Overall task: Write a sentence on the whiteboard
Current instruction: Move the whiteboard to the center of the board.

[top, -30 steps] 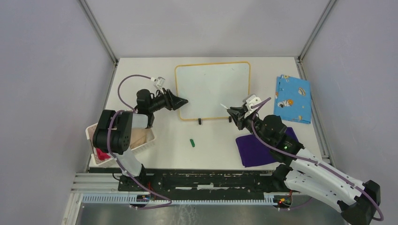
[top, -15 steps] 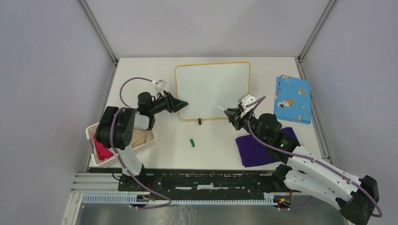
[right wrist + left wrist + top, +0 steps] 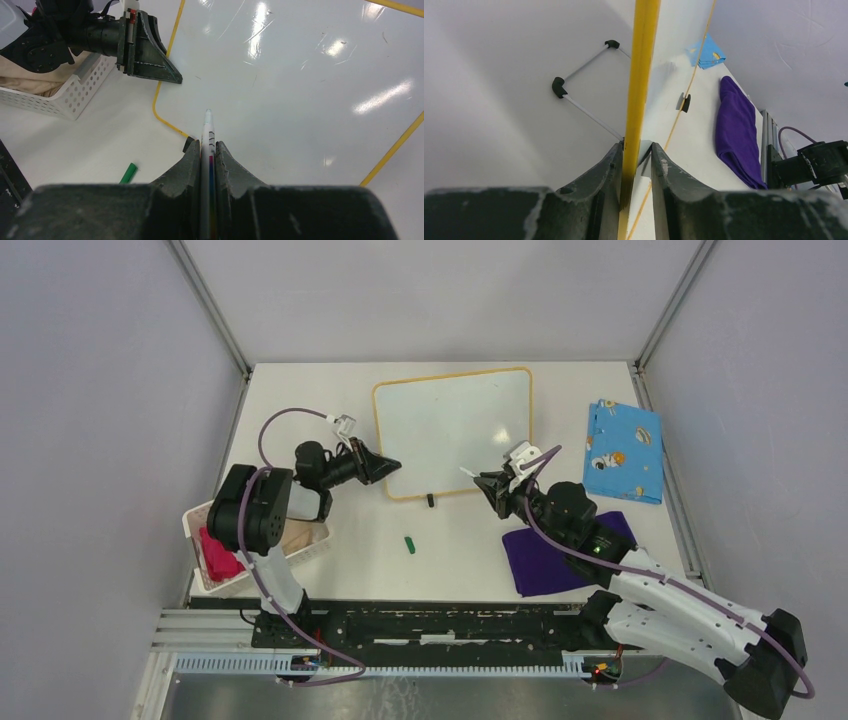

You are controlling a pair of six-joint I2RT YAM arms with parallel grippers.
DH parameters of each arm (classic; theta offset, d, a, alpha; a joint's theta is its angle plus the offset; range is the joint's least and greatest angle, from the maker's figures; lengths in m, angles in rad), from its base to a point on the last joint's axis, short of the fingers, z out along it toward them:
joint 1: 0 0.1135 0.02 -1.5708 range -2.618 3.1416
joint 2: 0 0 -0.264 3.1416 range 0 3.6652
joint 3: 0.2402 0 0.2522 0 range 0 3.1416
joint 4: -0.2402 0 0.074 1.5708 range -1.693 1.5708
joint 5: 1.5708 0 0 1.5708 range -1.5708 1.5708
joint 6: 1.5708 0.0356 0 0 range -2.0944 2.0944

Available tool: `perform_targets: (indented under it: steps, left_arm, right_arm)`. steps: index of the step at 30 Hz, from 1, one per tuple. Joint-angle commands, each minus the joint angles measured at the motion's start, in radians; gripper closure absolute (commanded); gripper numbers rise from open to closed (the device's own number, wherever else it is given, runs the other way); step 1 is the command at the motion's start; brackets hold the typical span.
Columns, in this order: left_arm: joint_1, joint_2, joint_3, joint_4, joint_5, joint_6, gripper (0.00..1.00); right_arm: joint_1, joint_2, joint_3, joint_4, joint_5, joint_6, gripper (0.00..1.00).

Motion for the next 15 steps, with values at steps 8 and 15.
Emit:
perform_targets:
  steps: [8, 15]
  left_arm:
    - [-0.003, 0.042, -0.03, 0.118, -0.007, -0.016, 0.86]
    - [-0.002, 0.028, -0.031, 0.116, -0.005, -0.004, 0.95]
  right_arm:
    - [0.098, 0.08, 0.086, 0.119, 0.185, -0.034, 1.0]
    - [0.15, 0.227, 0.142, 0.27, 0.354, -0.074, 1.0]
